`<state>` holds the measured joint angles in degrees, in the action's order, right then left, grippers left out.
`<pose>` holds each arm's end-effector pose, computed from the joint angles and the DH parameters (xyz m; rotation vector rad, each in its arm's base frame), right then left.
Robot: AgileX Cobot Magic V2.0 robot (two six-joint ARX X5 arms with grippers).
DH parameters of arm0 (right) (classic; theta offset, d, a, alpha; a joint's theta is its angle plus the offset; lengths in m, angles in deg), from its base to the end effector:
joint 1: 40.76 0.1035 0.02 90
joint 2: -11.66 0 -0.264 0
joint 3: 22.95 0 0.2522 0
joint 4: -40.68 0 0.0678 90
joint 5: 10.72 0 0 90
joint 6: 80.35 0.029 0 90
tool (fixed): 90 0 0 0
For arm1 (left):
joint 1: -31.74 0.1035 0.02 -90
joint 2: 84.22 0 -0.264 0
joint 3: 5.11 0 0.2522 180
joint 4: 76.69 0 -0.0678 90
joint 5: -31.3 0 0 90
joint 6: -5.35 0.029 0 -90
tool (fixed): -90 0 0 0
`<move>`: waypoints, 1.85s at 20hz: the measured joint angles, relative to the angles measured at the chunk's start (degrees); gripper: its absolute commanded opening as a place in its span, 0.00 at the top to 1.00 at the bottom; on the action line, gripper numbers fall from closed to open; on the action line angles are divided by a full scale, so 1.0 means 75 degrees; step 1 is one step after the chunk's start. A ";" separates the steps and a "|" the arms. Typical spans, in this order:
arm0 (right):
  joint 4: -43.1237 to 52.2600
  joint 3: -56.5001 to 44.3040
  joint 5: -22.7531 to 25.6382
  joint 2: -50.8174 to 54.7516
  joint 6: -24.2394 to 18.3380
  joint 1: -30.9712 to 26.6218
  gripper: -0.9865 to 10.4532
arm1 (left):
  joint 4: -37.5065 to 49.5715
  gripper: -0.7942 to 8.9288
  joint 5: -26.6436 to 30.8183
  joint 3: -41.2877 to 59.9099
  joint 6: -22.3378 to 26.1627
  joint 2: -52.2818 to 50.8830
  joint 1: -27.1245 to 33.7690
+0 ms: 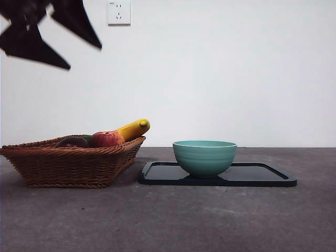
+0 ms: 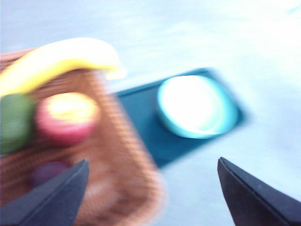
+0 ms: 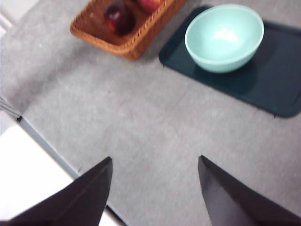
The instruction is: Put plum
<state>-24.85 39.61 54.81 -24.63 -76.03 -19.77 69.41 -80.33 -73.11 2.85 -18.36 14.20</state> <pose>0.0949 0.0493 0.3118 0.0899 0.7311 0.7347 0.2300 -0.0839 0.3040 -0.0610 0.5791 -0.6534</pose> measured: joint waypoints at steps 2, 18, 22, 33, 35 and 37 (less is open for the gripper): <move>0.0047 0.0000 0.0000 0.0000 0.0000 0.0000 0.66 | -0.0393 0.47 -0.0236 0.0000 -0.0023 -0.0533 -0.0087; 0.0096 0.0000 0.0061 0.0000 0.0047 0.0000 0.66 | -0.2806 0.47 -0.2337 0.0000 0.0154 -0.2235 -0.0195; 0.0096 0.0000 0.0061 0.0000 0.0061 0.0000 0.66 | -0.2844 0.47 -0.2337 0.0000 0.0207 -0.2235 -0.0195; 0.0956 0.0000 0.0335 -0.0329 0.1113 -0.0003 0.66 | -0.2862 0.47 -0.2337 0.0000 0.0210 -0.2235 -0.0195; 0.1221 0.0090 0.0740 -0.0857 0.1507 -0.0006 0.65 | -0.2862 0.47 -0.2337 0.0000 0.0207 -0.2235 -0.0195; 0.1399 0.0405 0.1078 -0.1609 0.1658 -0.0026 0.65 | -0.2862 0.47 -0.2337 0.0000 0.0210 -0.2235 -0.0195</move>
<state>-14.36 42.65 62.90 -36.70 -63.60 -19.97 47.95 -97.86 -73.11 4.42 -35.12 12.73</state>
